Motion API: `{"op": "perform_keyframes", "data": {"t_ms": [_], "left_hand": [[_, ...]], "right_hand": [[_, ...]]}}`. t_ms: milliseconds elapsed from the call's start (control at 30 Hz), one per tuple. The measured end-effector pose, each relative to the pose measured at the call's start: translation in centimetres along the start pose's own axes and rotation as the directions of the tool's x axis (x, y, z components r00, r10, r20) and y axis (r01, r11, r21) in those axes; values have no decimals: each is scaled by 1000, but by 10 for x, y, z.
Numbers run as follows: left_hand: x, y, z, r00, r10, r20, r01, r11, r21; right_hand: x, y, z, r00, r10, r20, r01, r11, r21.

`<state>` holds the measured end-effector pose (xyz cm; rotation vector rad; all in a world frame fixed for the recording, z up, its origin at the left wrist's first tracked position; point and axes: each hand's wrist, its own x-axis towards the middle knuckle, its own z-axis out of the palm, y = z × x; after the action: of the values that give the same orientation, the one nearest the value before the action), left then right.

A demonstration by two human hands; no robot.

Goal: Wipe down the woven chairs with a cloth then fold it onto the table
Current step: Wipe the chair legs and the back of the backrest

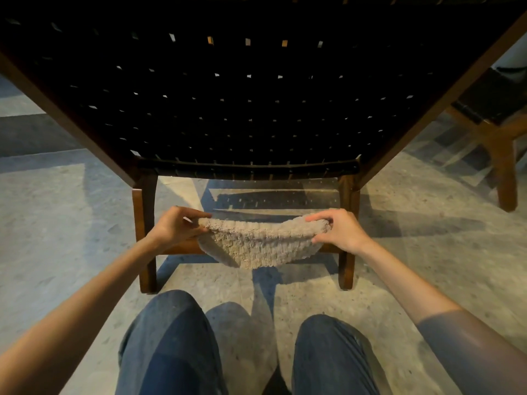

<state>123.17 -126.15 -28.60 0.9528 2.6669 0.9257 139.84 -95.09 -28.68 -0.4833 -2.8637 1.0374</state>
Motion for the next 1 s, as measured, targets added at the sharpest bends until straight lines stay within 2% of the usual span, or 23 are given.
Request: {"op": "perform_keyframes", "data": {"t_ms": [100, 167, 233, 300, 400, 500, 633, 733, 833, 900, 933, 1000], "left_hand": [[2, -4, -3, 999, -19, -45, 24, 995, 97], [5, -4, -4, 999, -20, -47, 24, 997, 72], [6, 1, -3, 994, -105, -41, 102, 992, -75], [5, 13, -1, 971, -237, -29, 221, 936, -275], [6, 38, 9, 954, -297, -46, 228, 816, -531], [6, 73, 17, 935, -341, -98, 198, 731, -653], [6, 114, 26, 976, -179, -125, 46, 727, -685], [4, 138, 30, 996, -46, -70, -17, 707, -707], [2, 152, 32, 999, 34, -7, -27, 636, -771], [1, 153, 30, 998, 60, 19, -20, 586, -810], [1, 152, 28, 996, 86, 28, -29, 590, -807], [1, 150, 21, 989, 143, 25, -78, 670, -738]], "right_hand": [[1, 5, -7, 993, 10, -120, -9, 1000, 7], [1, 8, -10, 986, 26, -165, -26, 1000, 5], [1, 8, -10, 982, 55, -183, -38, 995, 94], [1, 1, -8, 979, 96, -179, -50, 967, 249], [4, -16, -5, 953, 125, -275, -30, 944, 328], [5, -41, -1, 925, 145, -351, 20, 904, 426], [-1, -74, 12, 945, 105, -311, 74, 856, 512], [-6, -88, 15, 953, 74, -293, 113, 812, 573], [-14, -93, 13, 956, 28, -291, 178, 733, 656], [-19, -90, 9, 960, -15, -279, 203, 722, 661], [-22, -89, 6, 961, -40, -273, 214, 732, 647], [-24, -82, 1, 957, -64, -281, 231, 752, 617]]}}
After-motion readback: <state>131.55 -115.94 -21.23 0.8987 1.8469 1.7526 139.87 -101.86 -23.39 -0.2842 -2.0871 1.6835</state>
